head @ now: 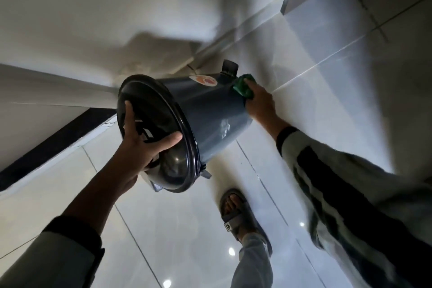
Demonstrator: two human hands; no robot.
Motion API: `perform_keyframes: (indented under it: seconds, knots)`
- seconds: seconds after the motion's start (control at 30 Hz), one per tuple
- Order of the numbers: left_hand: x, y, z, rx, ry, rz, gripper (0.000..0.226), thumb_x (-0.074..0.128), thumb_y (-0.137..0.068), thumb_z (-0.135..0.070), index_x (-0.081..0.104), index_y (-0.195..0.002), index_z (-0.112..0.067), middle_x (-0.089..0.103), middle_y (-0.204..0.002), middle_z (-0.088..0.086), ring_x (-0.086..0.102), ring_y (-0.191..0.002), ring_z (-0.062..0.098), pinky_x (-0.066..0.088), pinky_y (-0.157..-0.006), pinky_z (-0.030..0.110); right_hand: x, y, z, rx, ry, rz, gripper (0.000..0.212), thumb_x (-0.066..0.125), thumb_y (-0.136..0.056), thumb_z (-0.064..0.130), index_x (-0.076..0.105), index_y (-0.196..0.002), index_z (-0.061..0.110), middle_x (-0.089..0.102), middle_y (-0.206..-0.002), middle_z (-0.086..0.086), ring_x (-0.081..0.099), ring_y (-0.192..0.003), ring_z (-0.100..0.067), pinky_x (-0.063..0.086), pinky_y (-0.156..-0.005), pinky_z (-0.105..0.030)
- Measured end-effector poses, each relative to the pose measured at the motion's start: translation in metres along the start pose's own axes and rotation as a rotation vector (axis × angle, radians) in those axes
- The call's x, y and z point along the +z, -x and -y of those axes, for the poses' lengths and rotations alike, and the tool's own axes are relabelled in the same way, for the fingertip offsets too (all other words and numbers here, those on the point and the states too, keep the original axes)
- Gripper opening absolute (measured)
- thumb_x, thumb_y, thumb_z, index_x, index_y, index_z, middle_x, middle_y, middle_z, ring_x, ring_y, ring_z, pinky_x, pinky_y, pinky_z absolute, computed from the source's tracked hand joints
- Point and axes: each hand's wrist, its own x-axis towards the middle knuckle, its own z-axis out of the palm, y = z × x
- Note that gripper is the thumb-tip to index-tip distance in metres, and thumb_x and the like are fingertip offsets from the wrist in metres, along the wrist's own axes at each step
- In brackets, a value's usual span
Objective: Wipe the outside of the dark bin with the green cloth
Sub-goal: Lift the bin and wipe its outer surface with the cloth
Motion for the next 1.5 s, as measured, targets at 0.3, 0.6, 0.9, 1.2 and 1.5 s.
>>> perform_keyframes:
  seconds: [0.3,0.6,0.9,1.2,1.5]
  knots:
    - [0.019,0.014,-0.011,-0.063,0.018,-0.087,0.147,0.086,-0.029,-0.075,-0.012,-0.139,-0.067,0.014,-0.166,0.007,0.026,-0.149,0.033,0.036,-0.109,0.067,0.009,0.156,0.058,-0.436,-0.262,0.006,0.070,0.048,-0.084,-0.005,0.040,-0.143,0.032,0.031,-0.157,-0.009,0.036,-0.141,-0.023,0.044,-0.106,-0.031]
    - [-0.004,-0.002,-0.017,-0.129,0.100,-0.055,0.136,0.086,-0.049,-0.044,-0.004,-0.151,-0.053,0.029,-0.161,0.009,0.038,-0.139,0.038,0.040,-0.100,0.072,0.026,0.011,-0.005,0.140,-0.244,-0.109,0.066,0.045,-0.089,-0.001,0.034,-0.147,0.028,0.039,-0.152,-0.012,0.039,-0.136,-0.034,0.033,-0.111,-0.038]
    - [-0.005,-0.001,-0.037,-0.263,0.260,-0.083,0.133,0.086,-0.043,-0.051,0.006,-0.149,-0.056,0.039,-0.155,0.003,0.051,-0.128,0.040,0.048,-0.082,0.077,0.024,0.138,0.078,-0.224,-0.368,0.013,0.068,0.049,-0.080,-0.003,0.044,-0.139,0.032,0.050,-0.145,-0.008,0.049,-0.132,-0.024,0.044,-0.109,-0.036]
    - [-0.023,-0.017,-0.036,-0.316,0.235,-0.017,0.113,0.084,-0.050,-0.046,0.022,-0.143,-0.058,0.049,-0.134,-0.001,0.050,-0.115,0.044,0.057,-0.055,0.062,0.047,0.059,0.016,0.065,-0.419,-0.084,0.069,0.048,-0.084,-0.007,0.037,-0.145,0.024,0.048,-0.146,-0.013,0.054,-0.124,-0.034,0.047,-0.097,-0.037]
    - [-0.015,-0.019,-0.044,-0.278,0.243,-0.025,0.116,0.086,-0.052,-0.044,0.017,-0.144,-0.056,0.040,-0.153,0.001,0.044,-0.131,0.044,0.040,-0.078,0.086,0.023,0.051,0.040,0.494,-0.601,0.100,0.059,0.043,-0.081,-0.003,0.037,-0.135,0.018,0.050,-0.130,-0.022,0.054,-0.112,-0.038,0.054,-0.093,-0.050]
